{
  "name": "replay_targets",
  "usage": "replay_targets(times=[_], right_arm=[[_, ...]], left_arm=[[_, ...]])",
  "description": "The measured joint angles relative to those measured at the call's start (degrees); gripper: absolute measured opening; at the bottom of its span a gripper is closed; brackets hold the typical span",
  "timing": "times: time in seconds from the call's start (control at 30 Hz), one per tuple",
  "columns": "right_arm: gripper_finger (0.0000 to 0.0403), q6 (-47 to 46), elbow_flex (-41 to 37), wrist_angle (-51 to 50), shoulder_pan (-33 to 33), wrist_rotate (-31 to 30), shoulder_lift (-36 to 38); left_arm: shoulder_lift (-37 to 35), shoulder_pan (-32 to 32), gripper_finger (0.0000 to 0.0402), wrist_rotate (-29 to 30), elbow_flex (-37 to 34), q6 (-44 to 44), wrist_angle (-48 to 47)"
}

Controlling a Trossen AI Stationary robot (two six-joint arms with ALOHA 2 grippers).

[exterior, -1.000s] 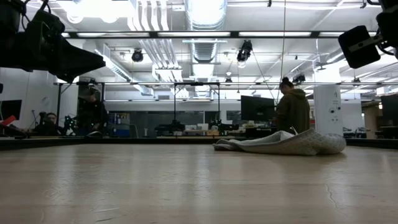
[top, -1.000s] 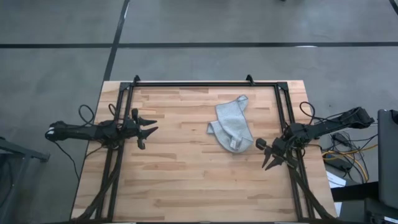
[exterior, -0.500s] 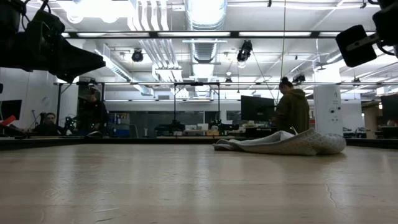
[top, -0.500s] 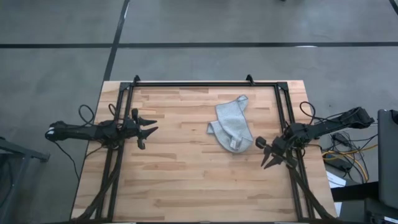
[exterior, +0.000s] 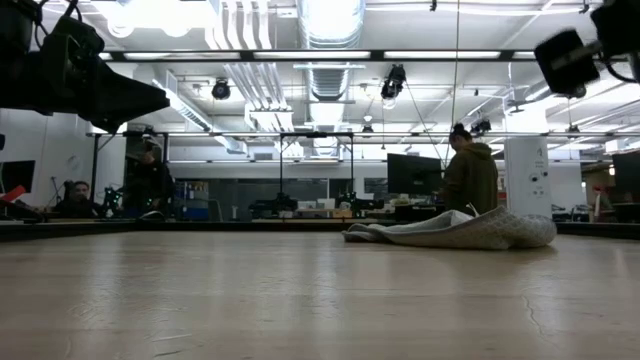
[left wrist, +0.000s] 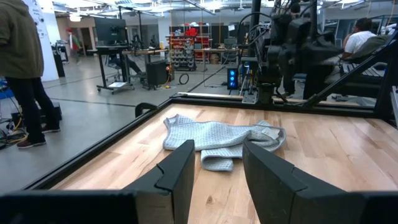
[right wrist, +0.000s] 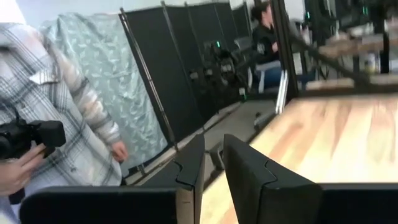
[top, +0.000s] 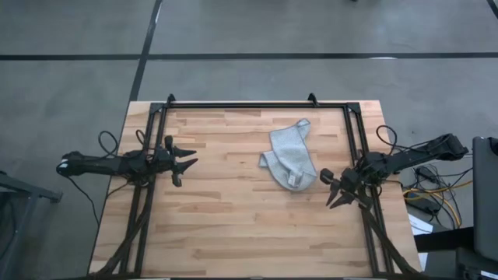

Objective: Fold microfiber towels
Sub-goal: Fold the gray on the table

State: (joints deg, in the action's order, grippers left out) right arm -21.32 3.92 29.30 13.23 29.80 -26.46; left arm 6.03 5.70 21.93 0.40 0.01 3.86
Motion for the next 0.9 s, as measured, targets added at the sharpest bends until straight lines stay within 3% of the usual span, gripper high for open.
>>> replay_targets(times=[0.13,0.27,0.33,0.57,0.77,0.9], right_arm=[[0.0044,7.30,7.61,-16.09,0.00,-1.01,-0.50],[0.0029,17.19,17.03,-39.68,-0.02,-8.93,-2.77],[0.0024,20.06,20.50,-44.83,-0.02,-10.85,-4.25],[0.0017,15.96,27.09,-46.39,0.00,-12.53,-9.02],[0.0018,8.92,29.32,-46.62,-0.02,-26.21,-13.82],[0.0018,8.93,29.62,-46.68,0.00,-29.26,-17.20]], left_arm=[[0.01,0.01,0.0140,0.00,0.00,0.00,0.00],[-0.01,0.00,0.0140,0.01,0.00,-0.01,0.02],[0.01,0.00,0.0140,0.00,0.00,0.00,0.01],[0.01,-0.01,0.0140,0.00,0.00,0.00,0.02],[0.01,-0.01,0.0140,0.00,0.00,0.00,0.02],[0.01,-0.01,0.0140,0.00,0.00,-0.02,0.02]])
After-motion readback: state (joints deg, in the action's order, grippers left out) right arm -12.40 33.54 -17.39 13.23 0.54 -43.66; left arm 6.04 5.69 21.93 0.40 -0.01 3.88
